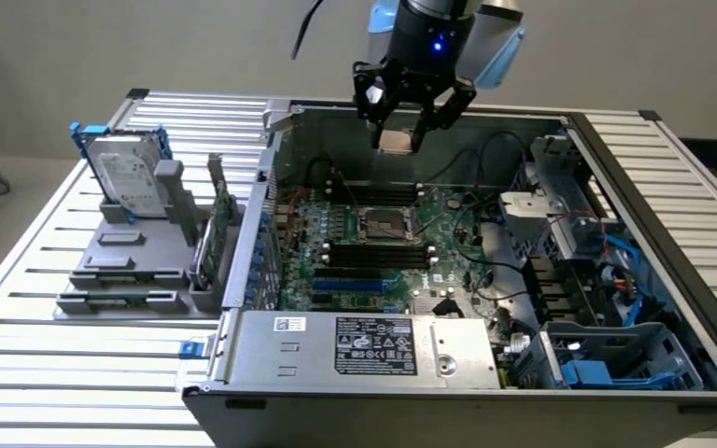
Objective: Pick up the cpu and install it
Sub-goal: 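Place the cpu into insertion slot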
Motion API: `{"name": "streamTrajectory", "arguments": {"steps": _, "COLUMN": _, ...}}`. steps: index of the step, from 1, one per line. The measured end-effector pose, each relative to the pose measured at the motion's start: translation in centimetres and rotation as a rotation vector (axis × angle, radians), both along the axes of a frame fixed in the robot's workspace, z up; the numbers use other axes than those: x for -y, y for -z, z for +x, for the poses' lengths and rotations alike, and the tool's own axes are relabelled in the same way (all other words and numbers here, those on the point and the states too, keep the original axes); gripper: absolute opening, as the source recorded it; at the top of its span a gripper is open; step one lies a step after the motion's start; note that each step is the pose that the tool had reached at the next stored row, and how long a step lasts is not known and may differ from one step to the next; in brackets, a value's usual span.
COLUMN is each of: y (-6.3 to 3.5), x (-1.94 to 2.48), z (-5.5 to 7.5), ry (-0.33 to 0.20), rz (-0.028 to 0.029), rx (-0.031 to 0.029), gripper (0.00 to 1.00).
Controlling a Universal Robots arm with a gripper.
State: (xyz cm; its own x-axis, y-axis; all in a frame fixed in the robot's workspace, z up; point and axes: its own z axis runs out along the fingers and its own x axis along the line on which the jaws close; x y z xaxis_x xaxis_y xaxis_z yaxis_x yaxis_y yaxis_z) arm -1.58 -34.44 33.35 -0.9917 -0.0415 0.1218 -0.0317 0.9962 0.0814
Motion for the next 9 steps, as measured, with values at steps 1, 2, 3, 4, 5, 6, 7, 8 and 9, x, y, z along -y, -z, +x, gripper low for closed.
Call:
{"name": "streamTrajectory", "arguments": {"steps": 1, "y": 0.0, "x": 0.0, "z": 0.0, "ry": 0.0, "rz": 0.0, "rx": 0.0, "gripper": 0.55}}
{"name": "streamTrajectory", "arguments": {"steps": 2, "y": 0.0, "x": 0.0, "z": 0.0, "ry": 0.0, "rz": 0.0, "rx": 0.0, "gripper": 0.55}}
{"name": "streamTrajectory", "arguments": {"steps": 3, "y": 0.0, "x": 0.0, "z": 0.0, "ry": 0.0, "rz": 0.0, "rx": 0.0, "gripper": 0.55}}
{"name": "streamTrajectory", "arguments": {"steps": 4, "y": 0.0, "x": 0.0, "z": 0.0, "ry": 0.0, "rz": 0.0, "rx": 0.0, "gripper": 0.55}}
{"name": "streamTrajectory", "arguments": {"steps": 5, "y": 0.0, "x": 0.0, "z": 0.0, "ry": 0.0, "rz": 0.0, "rx": 0.0, "gripper": 0.55}}
{"name": "streamTrajectory", "arguments": {"steps": 6, "y": 0.0, "x": 0.0, "z": 0.0, "ry": 0.0, "rz": 0.0, "rx": 0.0, "gripper": 0.55}}
{"name": "streamTrajectory", "arguments": {"steps": 7, "y": 0.0, "x": 0.0, "z": 0.0, "ry": 0.0, "rz": 0.0001, "rx": 0.0, "gripper": 0.55}}
{"name": "streamTrajectory", "arguments": {"steps": 8, "y": 0.0, "x": 0.0, "z": 0.0, "ry": 0.0, "rz": 0.0, "rx": 0.0, "gripper": 0.55}}
{"name": "streamTrajectory", "arguments": {"steps": 9, "y": 0.0, "x": 0.0, "z": 0.0, "ry": 0.0, "rz": 0.0001, "rx": 0.0, "gripper": 0.55}}
